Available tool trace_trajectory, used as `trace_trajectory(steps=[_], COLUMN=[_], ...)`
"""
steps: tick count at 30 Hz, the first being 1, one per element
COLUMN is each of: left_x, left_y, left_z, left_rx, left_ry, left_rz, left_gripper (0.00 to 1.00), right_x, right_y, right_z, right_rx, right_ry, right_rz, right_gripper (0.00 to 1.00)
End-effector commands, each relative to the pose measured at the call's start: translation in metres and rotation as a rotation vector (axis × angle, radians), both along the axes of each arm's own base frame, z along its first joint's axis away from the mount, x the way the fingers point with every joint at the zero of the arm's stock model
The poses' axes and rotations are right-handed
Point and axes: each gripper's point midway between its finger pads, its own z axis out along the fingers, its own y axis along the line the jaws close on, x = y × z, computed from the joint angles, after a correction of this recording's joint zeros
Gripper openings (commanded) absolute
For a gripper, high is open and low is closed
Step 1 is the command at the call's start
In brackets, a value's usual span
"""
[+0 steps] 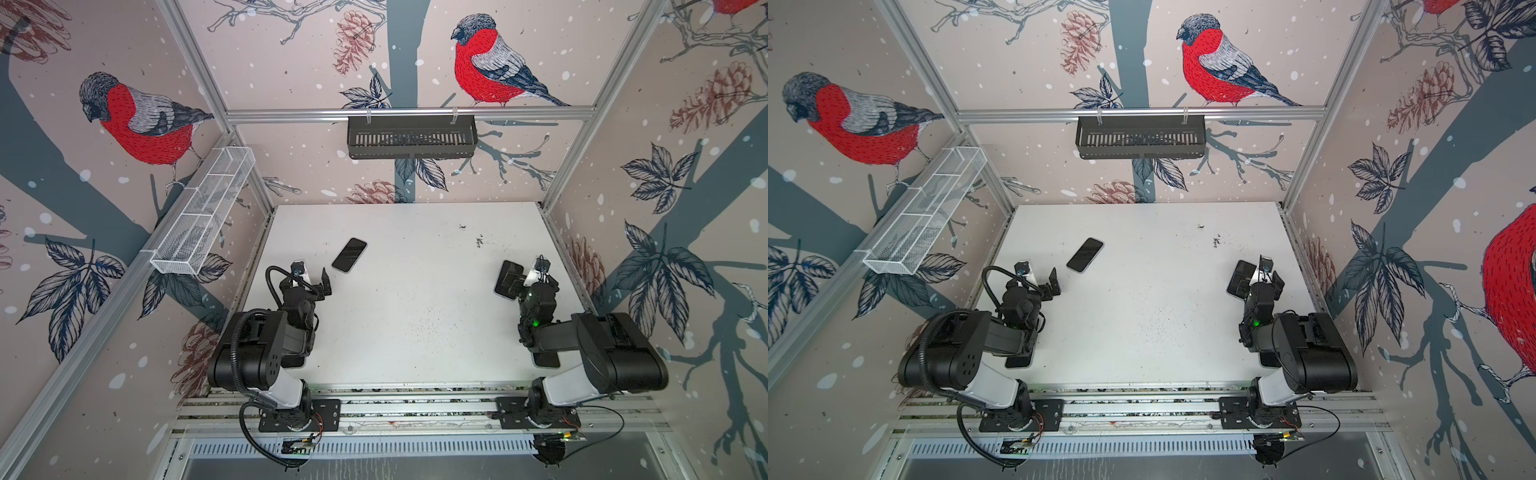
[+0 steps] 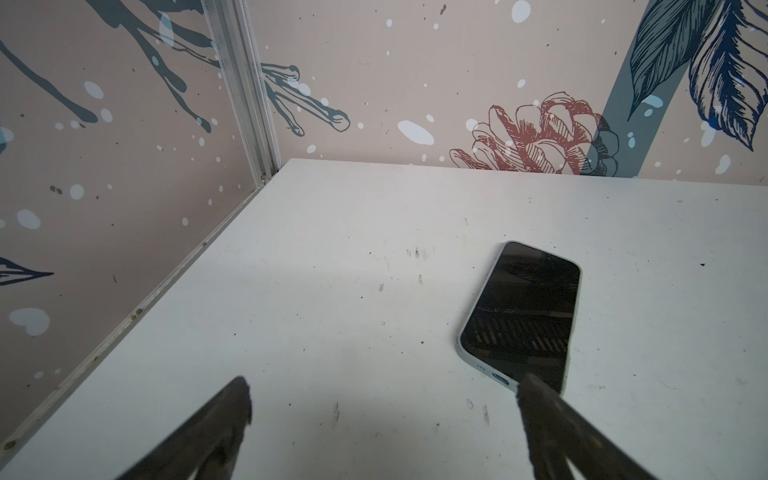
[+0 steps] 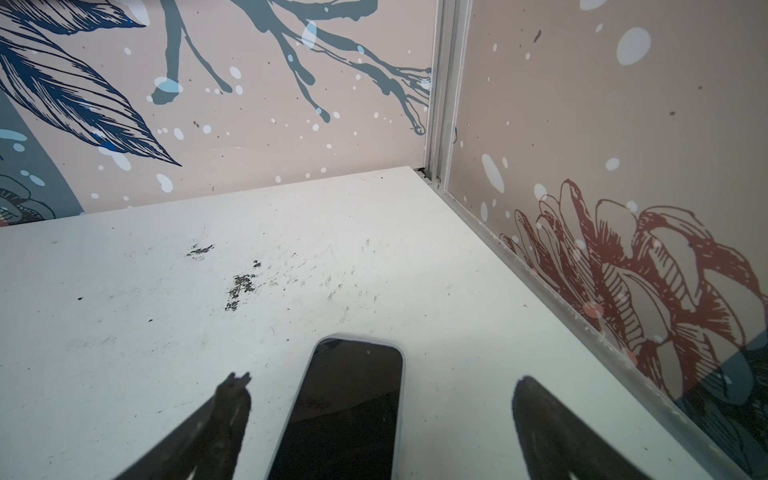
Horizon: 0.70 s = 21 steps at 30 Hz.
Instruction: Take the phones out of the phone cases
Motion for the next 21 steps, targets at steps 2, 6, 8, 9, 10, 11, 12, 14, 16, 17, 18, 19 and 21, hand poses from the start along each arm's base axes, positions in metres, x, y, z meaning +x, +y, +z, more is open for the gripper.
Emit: trace_trajectory(steps=[2, 6, 8, 9, 10, 11, 12, 14, 16, 17, 18, 19, 21], left_x=[0.003, 0.003, 0.002, 0.002, 0.001, 0.001, 0.001, -0.001, -0.002, -0.003, -0.003, -0.002, 0.004], left_y=[0.000, 0.000, 0.000, 0.000, 0.000, -0.001, -0.003, -0.005, -0.005, -0.003, -0.002, -0.002, -0.004], left_z=[0.017, 0.019, 0.020, 0.022, 0.024, 0.027, 0.031, 0.040, 0.055, 0.065, 0.076, 0.088, 0.113], left_rx=[0.003, 0.001, -0.001, -0.003, -0.001, 0.002, 0.007, 0.011, 0.011, -0.003, -0.019, -0.032, -0.067], left_ry=[-0.069, -0.074, -0.079, -0.082, -0.083, -0.085, -0.089, -0.094, -0.106, -0.116, -0.125, -0.136, -0.133], left_rz=[-0.001, 0.000, 0.000, 0.003, 0.002, -0.008, -0.021, -0.033, -0.027, -0.014, -0.006, -0.007, -0.016], left_gripper=[0.99, 0.99, 0.99, 0.99, 0.99, 0.99, 0.99, 0.99, 0.99, 0.99, 0.99, 0.99, 0.99], right_x=[0.001, 0.000, 0.002, 0.005, 0.009, 0.013, 0.014, 0.013, 0.009, 0.008, 0.007, 0.006, 0.004], right_y=[0.000, 0.002, 0.007, 0.012, 0.015, 0.019, 0.021, 0.027, 0.035, 0.041, 0.045, 0.048, 0.055], right_z=[0.004, 0.006, 0.011, 0.013, 0.014, 0.014, 0.018, 0.030, 0.045, 0.053, 0.066, 0.073, 0.089], right_rx=[-0.001, -0.002, -0.023, -0.043, -0.060, -0.075, -0.082, -0.094, -0.103, -0.105, -0.096, -0.080, -0.009], right_ry=[-0.016, -0.022, -0.026, -0.006, 0.025, 0.063, 0.083, 0.076, 0.066, 0.070, 0.061, 0.068, 0.091], right_rz=[0.005, 0.009, 0.030, 0.045, 0.047, 0.044, 0.035, 0.030, 0.027, 0.033, 0.030, 0.025, 0.038], right_gripper=[1.00, 1.00, 1.00, 1.00, 1.00, 1.00, 1.00, 1.00, 1.00, 1.00, 1.00, 1.00, 1.00])
